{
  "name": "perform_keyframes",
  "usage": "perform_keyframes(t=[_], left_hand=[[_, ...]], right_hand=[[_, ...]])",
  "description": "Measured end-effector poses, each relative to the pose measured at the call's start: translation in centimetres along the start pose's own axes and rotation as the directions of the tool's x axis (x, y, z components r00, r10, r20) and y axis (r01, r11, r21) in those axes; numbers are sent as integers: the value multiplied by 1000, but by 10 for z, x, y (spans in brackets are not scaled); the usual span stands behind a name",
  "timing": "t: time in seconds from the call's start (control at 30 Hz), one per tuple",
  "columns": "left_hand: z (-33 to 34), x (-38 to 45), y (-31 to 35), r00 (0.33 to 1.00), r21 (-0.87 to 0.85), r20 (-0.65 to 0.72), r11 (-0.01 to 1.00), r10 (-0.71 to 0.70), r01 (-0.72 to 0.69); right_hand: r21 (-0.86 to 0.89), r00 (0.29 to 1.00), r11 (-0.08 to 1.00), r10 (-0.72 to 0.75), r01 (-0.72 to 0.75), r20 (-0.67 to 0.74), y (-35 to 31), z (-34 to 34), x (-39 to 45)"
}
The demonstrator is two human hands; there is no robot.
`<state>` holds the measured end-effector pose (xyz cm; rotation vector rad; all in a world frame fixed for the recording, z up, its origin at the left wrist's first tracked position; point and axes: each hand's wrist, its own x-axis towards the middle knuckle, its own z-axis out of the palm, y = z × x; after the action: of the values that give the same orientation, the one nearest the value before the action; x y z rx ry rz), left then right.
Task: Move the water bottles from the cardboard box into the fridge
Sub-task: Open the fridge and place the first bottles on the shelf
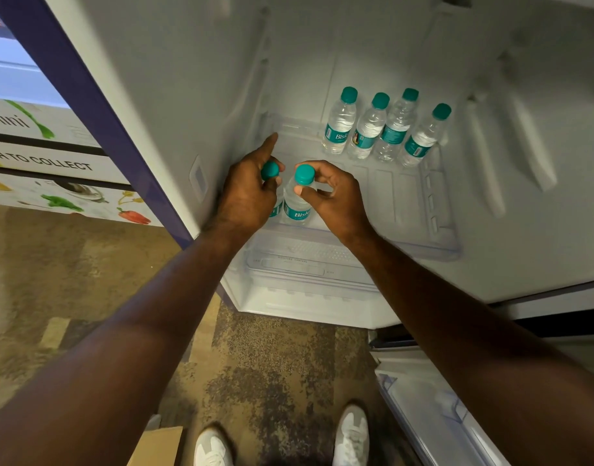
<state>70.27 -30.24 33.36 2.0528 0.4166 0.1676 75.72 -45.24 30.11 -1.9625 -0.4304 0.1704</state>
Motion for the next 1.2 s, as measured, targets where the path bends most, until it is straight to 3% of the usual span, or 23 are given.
perform_keyframes(t=[0.4, 0.63, 0.83, 0.97, 1.07, 1.2], left_hand=[[7, 1, 11, 997, -63, -45, 996, 62, -65], [16, 19, 36, 979, -127, -144, 979, 141, -160], [49, 57, 80, 960, -30, -165, 972, 224, -232], [81, 75, 92, 975, 126, -28, 968, 222, -217], [97, 93, 94, 982, 263, 67, 946, 177, -189], [104, 121, 107, 993, 309, 42, 944, 111, -119]], right_hand=[[65, 997, 996, -58, 54, 58, 11, -12, 3], [42, 992, 995, -85, 90, -94, 15, -48, 17], [-45, 955, 995, -101, 92, -281, 26, -80, 50], [-153, 915, 985, -130, 76, -383, 32, -95, 81], [-238, 890, 970, -150, 49, -430, 36, -102, 106], [-294, 889, 955, -106, -34, -445, 33, -106, 133]])
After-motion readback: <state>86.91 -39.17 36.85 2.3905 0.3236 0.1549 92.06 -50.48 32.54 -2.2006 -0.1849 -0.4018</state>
